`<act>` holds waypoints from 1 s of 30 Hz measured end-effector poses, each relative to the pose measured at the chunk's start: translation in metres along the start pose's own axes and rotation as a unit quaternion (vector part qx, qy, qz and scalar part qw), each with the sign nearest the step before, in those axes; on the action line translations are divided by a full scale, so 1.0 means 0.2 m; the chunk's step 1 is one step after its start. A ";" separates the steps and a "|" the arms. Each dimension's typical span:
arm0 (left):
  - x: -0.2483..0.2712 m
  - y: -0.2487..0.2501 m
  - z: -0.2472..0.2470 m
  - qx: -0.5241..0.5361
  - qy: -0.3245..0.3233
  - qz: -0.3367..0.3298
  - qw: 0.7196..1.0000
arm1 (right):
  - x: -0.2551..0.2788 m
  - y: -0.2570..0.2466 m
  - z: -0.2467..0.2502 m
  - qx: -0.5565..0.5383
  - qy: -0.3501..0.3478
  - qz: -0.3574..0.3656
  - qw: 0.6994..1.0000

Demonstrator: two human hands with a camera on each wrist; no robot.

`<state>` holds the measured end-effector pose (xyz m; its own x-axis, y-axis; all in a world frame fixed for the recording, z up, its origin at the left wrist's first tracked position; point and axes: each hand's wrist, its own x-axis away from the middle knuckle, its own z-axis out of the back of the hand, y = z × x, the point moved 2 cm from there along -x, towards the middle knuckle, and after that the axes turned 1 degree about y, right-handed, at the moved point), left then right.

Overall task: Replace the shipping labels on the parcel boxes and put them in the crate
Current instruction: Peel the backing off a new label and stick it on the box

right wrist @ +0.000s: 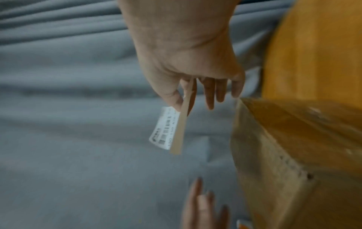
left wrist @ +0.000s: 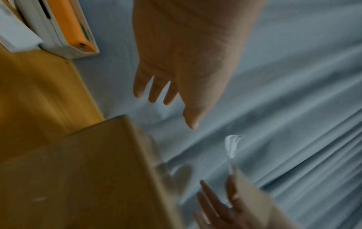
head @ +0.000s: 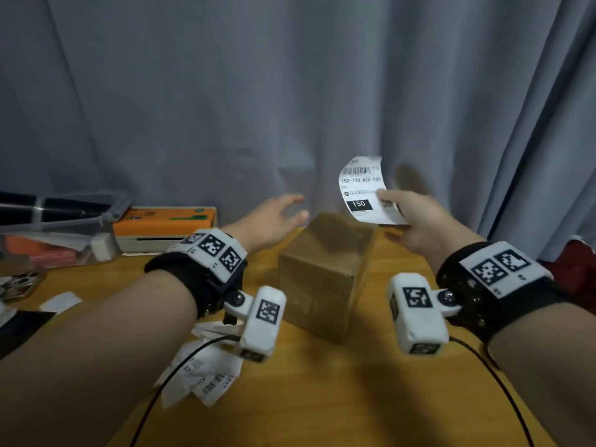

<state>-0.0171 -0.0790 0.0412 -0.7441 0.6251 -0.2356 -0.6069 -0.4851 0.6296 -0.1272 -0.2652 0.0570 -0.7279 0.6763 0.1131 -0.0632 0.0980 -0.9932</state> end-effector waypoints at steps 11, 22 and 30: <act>0.18 -0.01 -0.16 -0.087 -0.070 -0.031 0.993 | 0.08 0.19 -0.06 -0.065 -0.019 -0.069 0.995; 0.26 0.05 -0.01 0.214 0.029 0.086 0.973 | 0.23 0.12 -0.09 0.069 -0.040 0.017 0.997; 0.17 0.05 -0.06 0.226 0.018 0.165 0.960 | 0.21 0.13 -0.14 0.162 -0.053 0.003 0.985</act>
<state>-0.0526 -0.0700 0.0306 -0.8892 0.4573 0.0126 -0.1581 -0.3330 0.9296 -0.1396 -0.2146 0.0375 -0.7946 0.5952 0.1199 -0.2609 -0.1565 -0.9526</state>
